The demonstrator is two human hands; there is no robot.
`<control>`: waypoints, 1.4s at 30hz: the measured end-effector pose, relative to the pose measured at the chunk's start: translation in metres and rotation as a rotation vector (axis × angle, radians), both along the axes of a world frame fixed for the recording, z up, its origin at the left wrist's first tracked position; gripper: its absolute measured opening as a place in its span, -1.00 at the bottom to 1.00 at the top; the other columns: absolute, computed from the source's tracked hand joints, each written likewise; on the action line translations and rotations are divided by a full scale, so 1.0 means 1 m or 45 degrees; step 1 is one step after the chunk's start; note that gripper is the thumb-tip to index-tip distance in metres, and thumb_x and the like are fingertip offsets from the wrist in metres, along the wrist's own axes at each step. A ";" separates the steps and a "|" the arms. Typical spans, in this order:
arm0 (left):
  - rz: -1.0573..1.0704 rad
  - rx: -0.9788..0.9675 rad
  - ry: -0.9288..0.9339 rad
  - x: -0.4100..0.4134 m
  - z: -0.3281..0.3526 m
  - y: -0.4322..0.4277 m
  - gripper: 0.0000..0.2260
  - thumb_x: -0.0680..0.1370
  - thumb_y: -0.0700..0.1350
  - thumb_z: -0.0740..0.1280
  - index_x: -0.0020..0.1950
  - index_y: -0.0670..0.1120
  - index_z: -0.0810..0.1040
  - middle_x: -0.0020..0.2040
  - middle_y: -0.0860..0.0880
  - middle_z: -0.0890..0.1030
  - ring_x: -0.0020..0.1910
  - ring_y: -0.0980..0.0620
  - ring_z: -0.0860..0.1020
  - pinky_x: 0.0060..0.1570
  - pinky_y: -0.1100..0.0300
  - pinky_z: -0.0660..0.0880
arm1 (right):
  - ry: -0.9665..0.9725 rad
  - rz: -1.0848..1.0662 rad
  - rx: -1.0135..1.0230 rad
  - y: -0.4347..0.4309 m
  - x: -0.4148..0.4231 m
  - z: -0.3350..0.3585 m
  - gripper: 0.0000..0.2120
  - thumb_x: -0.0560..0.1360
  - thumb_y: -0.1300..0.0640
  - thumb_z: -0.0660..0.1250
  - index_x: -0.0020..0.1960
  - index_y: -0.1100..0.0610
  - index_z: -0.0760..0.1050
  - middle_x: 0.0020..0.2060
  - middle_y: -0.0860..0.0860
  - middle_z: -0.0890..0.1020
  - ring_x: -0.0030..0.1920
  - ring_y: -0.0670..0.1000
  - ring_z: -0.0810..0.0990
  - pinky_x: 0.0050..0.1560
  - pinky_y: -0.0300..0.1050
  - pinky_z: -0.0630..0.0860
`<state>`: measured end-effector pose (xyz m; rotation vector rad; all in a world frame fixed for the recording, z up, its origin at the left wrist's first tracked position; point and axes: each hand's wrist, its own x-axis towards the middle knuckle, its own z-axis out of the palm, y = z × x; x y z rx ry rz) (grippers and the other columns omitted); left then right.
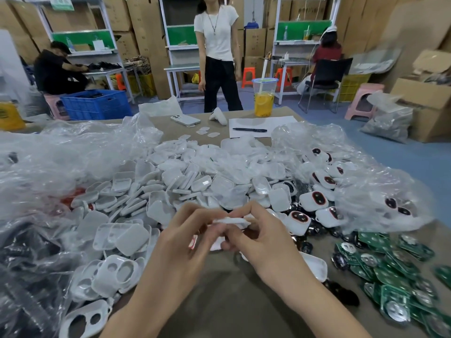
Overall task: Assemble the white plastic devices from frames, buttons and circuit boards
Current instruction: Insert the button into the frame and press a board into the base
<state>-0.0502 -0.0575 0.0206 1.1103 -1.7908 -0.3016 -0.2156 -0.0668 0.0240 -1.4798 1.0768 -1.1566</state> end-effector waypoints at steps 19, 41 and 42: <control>0.414 0.199 -0.779 0.044 -0.014 0.015 -0.78 0.59 0.19 0.29 0.01 0.13 0.68 -0.06 0.19 0.51 -0.01 0.01 0.49 0.02 0.11 0.32 | -0.363 0.108 0.230 -0.005 0.001 -0.005 -0.60 0.39 0.07 0.51 0.15 -0.27 0.60 0.04 0.11 0.56 0.03 0.06 0.71 0.19 -0.05 0.60; 0.051 0.487 0.623 -0.017 0.008 -0.009 -0.91 0.58 -0.12 0.42 -0.07 0.04 0.69 -0.16 0.07 0.72 -0.18 0.12 0.67 -0.16 0.41 0.51 | -0.368 0.052 0.208 -0.012 0.006 -0.003 -0.85 0.45 -0.03 0.31 -0.04 -0.12 0.63 -0.27 -0.06 0.64 -0.34 -0.04 0.51 -0.29 -0.09 0.40; 0.051 0.470 0.631 -0.016 0.006 -0.008 -0.92 0.58 -0.12 0.42 -0.07 0.03 0.69 -0.17 0.07 0.72 -0.19 0.12 0.67 -0.17 0.40 0.51 | -0.360 0.078 0.191 -0.012 0.007 -0.002 -0.86 0.47 -0.07 0.33 -0.05 -0.11 0.65 -0.27 -0.07 0.64 -0.36 -0.07 0.52 -0.34 -0.17 0.42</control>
